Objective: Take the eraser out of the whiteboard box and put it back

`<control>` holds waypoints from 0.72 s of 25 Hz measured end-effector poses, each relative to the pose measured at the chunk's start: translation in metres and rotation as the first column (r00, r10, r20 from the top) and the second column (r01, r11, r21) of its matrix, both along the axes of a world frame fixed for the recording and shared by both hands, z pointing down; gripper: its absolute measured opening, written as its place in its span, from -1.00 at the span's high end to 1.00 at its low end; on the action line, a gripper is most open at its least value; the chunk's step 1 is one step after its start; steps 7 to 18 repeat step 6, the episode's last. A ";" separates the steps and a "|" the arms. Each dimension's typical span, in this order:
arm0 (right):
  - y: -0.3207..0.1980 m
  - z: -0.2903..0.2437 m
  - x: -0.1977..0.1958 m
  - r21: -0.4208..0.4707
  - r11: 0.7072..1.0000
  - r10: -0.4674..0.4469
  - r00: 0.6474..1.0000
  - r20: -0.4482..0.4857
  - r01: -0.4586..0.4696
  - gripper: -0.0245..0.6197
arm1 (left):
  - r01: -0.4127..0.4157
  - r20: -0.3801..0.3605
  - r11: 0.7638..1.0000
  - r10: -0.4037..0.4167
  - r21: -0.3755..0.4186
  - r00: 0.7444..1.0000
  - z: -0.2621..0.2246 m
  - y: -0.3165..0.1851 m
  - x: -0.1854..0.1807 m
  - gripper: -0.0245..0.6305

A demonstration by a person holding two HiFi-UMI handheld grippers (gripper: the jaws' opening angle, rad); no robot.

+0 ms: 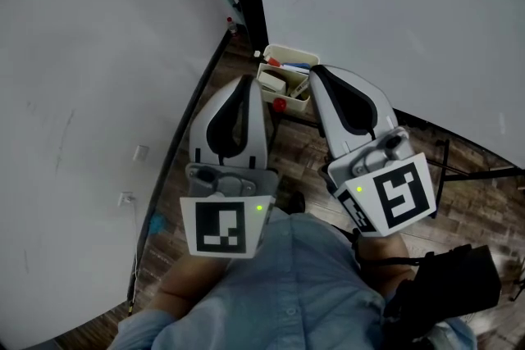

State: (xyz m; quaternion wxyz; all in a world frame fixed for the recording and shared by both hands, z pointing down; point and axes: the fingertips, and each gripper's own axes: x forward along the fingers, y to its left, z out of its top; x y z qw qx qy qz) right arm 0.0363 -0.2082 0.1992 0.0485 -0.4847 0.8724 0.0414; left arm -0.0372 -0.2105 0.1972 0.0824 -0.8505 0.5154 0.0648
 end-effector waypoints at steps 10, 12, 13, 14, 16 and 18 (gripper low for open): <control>0.003 -0.001 0.000 0.001 1.000 0.006 1.000 0.001 -0.006 0.92 | -0.007 0.000 1.000 0.007 0.003 1.000 -0.001 0.003 0.000 0.91; 0.003 -0.001 0.000 0.001 1.000 0.006 1.000 0.001 -0.006 0.92 | -0.007 0.000 1.000 0.007 0.003 1.000 -0.001 0.003 0.000 0.91; 0.003 -0.001 0.000 0.001 1.000 0.006 1.000 0.001 -0.006 0.92 | -0.007 0.000 1.000 0.007 0.003 1.000 -0.001 0.003 0.000 0.91; 0.003 -0.001 0.000 0.001 1.000 0.006 1.000 0.001 -0.006 0.92 | -0.007 0.000 1.000 0.007 0.003 1.000 -0.001 0.003 0.000 0.91; 0.003 -0.001 0.000 0.001 1.000 0.006 1.000 0.001 -0.006 0.92 | -0.007 0.000 1.000 0.007 0.003 1.000 -0.001 0.003 0.000 0.91; 0.003 -0.001 0.000 0.001 1.000 0.006 1.000 0.001 -0.006 0.92 | -0.007 0.000 1.000 0.007 0.003 1.000 -0.001 0.003 0.000 0.91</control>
